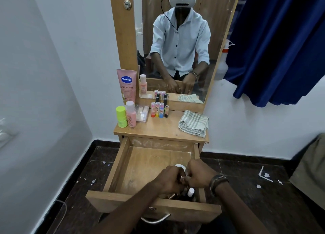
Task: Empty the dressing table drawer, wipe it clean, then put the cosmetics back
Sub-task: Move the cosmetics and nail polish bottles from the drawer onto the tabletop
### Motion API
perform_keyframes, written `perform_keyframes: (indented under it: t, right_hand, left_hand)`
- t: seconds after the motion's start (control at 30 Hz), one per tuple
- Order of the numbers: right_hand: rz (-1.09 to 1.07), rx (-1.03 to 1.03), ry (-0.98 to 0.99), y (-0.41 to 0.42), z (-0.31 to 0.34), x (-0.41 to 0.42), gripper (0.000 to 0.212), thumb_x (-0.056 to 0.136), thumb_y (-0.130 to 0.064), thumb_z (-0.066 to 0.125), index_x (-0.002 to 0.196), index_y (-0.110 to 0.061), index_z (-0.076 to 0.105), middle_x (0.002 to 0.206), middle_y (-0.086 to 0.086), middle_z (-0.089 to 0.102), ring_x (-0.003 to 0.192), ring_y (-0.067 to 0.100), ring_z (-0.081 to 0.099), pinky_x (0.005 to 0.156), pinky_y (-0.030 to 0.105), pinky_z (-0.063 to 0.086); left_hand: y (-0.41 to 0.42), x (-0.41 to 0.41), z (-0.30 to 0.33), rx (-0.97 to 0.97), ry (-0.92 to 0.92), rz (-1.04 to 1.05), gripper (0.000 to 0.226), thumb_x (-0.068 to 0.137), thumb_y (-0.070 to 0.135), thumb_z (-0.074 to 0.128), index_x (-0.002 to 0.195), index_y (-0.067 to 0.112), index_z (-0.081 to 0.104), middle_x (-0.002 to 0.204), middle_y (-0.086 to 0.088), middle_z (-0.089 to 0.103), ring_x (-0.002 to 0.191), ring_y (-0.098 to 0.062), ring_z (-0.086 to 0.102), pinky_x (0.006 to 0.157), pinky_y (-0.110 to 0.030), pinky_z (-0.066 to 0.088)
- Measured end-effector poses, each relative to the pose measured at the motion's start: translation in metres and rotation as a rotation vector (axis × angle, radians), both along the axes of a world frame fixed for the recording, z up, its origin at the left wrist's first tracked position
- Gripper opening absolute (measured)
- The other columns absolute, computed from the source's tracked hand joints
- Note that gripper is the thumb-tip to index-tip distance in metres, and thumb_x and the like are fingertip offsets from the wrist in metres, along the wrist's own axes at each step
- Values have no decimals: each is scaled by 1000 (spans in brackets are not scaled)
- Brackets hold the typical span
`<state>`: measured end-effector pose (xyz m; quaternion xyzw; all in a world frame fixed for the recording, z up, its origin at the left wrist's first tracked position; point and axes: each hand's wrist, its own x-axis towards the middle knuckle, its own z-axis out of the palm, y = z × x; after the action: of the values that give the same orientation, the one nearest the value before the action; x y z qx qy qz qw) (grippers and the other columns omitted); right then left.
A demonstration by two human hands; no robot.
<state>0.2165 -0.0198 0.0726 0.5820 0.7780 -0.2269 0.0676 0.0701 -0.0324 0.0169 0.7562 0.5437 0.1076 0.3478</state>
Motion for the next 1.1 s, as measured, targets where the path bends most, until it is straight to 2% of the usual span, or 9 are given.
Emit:
perform_keyframes:
  t: [0.1,0.2,0.37,0.47,0.57,0.7,0.87,1.0,1.1]
  right_hand:
    - [-6,-75,50,6,0,7,15,79,-11,58,74,1,65,81,15,68,76,25,66,58,32,49]
    - [4,-142,83,7,5,9,19,75,2,48,80,8,65,74,16,60,68,20,56,53,27,41]
    - [21,-120,44,8,4,9,22,73,4,56,85,-7,71,93,12,69,87,22,65,68,31,55]
    - [13,-57,26,8,-2,10,26,71,0,59,72,-25,57,96,4,62,88,19,62,65,23,48]
    - [23,17,-22,7,1,5,29,72,-3,59,69,-27,42,101,6,59,91,24,60,65,25,41]
    - [21,66,-124,6,4,-6,23,76,-9,61,88,-18,43,114,9,56,99,30,59,69,30,43]
    - [-1,123,-176,3,1,-14,30,84,-28,69,108,-15,54,119,8,58,106,28,60,83,35,49]
    - [52,227,-312,0,-5,-23,33,86,-13,66,117,-12,56,125,11,57,114,31,59,87,37,50]
    - [50,232,-289,2,-2,-23,29,82,-6,63,110,-12,57,120,12,59,110,32,60,82,37,50]
  left_hand:
    - [-2,3,-5,76,11,29,17,75,16,74,92,16,70,96,1,69,88,-22,67,66,-28,47]
    - [-3,4,-5,123,27,46,15,77,17,71,92,17,73,97,-1,71,85,-22,67,63,-26,42]
    - [1,-1,1,106,10,29,17,73,17,66,87,14,76,88,-4,75,78,-20,69,62,-33,53]
    - [9,-14,4,28,-139,110,12,71,13,71,82,12,76,81,0,75,70,-9,67,66,-29,55]
    - [15,-30,13,-40,-322,246,7,72,7,74,79,8,74,74,-5,70,66,-10,61,62,-28,50]
    - [16,-46,24,-142,-532,378,17,84,-7,63,90,6,71,89,-14,73,78,-17,65,64,-31,55]
    - [15,-58,30,-225,-762,475,15,91,-2,62,103,5,68,99,-12,75,88,-17,71,72,-34,60]
    - [16,-63,35,-187,-794,527,18,92,-1,63,108,5,68,100,-16,66,94,-23,67,81,-42,60]
    - [16,-68,44,-126,-795,504,17,93,-3,60,104,8,67,101,-21,65,94,-21,67,78,-36,61]
